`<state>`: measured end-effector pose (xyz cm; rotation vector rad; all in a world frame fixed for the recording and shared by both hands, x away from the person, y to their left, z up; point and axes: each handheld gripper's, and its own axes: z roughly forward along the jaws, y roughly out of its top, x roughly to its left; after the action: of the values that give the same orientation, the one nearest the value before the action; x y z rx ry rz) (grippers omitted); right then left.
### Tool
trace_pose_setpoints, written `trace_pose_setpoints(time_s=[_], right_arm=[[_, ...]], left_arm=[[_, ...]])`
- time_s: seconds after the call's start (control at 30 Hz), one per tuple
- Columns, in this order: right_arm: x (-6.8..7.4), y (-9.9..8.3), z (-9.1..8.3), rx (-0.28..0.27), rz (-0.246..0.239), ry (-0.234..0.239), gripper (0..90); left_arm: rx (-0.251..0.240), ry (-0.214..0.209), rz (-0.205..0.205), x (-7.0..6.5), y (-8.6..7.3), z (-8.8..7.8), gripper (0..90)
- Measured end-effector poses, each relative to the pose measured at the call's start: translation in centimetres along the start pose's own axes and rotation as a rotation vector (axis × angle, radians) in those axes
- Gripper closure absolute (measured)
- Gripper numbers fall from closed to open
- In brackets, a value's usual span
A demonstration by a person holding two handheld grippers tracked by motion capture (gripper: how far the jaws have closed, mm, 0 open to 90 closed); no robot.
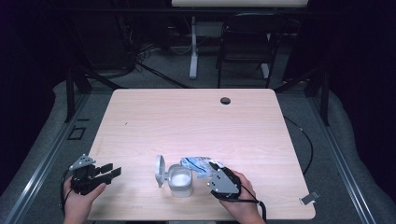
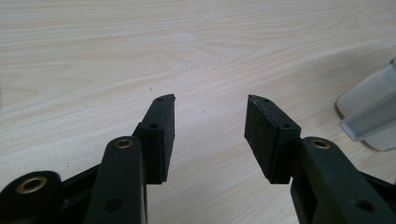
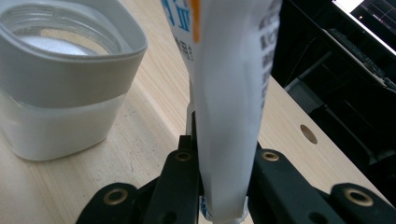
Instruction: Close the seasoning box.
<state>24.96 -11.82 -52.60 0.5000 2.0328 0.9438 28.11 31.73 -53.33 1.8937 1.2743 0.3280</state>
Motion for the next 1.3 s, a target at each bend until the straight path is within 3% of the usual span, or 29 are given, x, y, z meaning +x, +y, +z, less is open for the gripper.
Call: trace_pose_setpoints(time_s=[0.2, 0.27, 0.3, 0.4, 0.43, 0.7, 1.17, 1.3], right_arm=[[-0.1, 0.0, -0.2, -0.015, 0.035, -0.002, 84.5], [-0.3, -0.1, -0.2, -0.023, 0.064, -0.003, 84.4], [-0.5, -0.2, -0.2, -0.033, 0.099, -0.003, 84.5], [-0.7, -0.3, -0.2, -0.037, 0.122, 0.002, 84.5], [-0.9, -0.5, -0.2, -0.042, 0.16, 0.006, 84.5], [-1.6, -1.8, -0.2, -0.046, 0.279, 0.02, 84.8], [-3.0, -3.1, -0.4, -0.069, 0.44, 0.035, 84.9], [-3.3, -3.7, -0.3, -0.046, 0.467, 0.024, 84.9]], left_arm=[[0.002, 0.007, -0.001, 0.0, -0.3, 0.3, 53.3], [0.017, 0.005, 0.005, 0.0, -0.3, 0.2, 53.3], [0.005, 0.004, -0.002, 0.0, -0.4, 0.2, 53.2], [0.01, 0.003, -0.001, 0.1, -0.3, 0.1, 53.2], [0.001, 0.004, 0.001, 0.1, -0.3, 0.1, 53.2], [-0.008, 0.004, 0.005, 0.0, -0.2, 0.0, 53.3], [-0.006, -0.004, 0.008, -0.1, -0.1, 0.0, 53.3], [-0.005, -0.003, 0.01, -0.1, -0.1, 0.0, 53.3]])
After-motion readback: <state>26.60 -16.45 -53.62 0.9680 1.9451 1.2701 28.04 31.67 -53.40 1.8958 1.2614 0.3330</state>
